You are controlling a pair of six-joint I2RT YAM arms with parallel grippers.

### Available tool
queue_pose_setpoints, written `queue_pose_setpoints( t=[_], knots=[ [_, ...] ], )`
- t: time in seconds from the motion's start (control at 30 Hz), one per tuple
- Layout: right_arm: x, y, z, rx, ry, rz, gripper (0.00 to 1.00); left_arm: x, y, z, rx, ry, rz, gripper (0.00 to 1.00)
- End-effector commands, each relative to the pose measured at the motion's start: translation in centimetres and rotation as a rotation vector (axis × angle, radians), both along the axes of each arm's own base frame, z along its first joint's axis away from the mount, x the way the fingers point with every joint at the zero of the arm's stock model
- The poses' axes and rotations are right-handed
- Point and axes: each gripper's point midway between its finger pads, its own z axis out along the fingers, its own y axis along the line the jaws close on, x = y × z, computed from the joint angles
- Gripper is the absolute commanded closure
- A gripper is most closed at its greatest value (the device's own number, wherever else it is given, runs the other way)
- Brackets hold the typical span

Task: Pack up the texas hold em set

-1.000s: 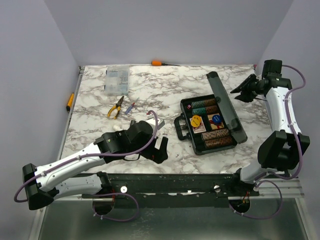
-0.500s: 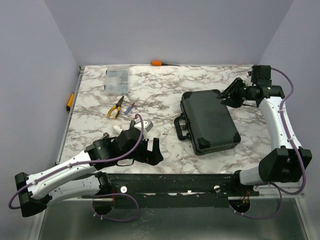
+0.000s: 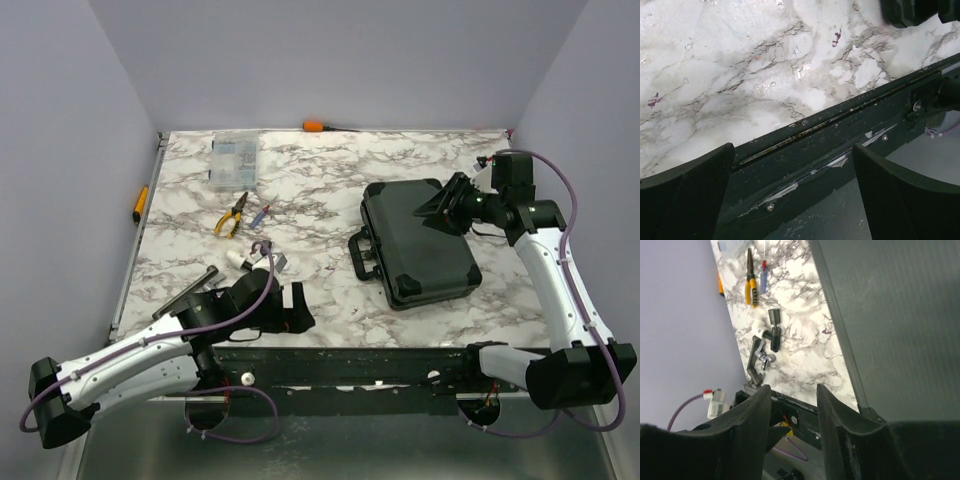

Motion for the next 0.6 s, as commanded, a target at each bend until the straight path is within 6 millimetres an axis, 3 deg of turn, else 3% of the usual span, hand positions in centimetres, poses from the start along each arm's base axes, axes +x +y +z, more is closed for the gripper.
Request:
queue_pose_setpoints(
  t=[0.0, 0.13, 0.27, 0.57],
  knots=[
    [-0.9, 1.6, 0.4, 0.055, -0.041, 0.052, 0.57, -0.1, -1.3, -0.5, -0.043, 0.085, -0.004, 0.01],
    [-1.3, 3.2, -1.6, 0.065, -0.010, 0.086, 0.67, 0.6, -2.5, -0.1, -0.071, 0.101, -0.033, 0.05],
    [-1.9, 5.0, -3.7, 0.023, 0.036, 0.143, 0.69, 1.9, -3.7, -0.4, -0.114, 0.119, -0.041, 0.12],
    [-0.1, 3.7, -7.0, -0.116, 0.082, 0.106, 0.74, 6.5, -6.5, -0.4, -0.144, 0.142, -0.044, 0.33]
  ],
)
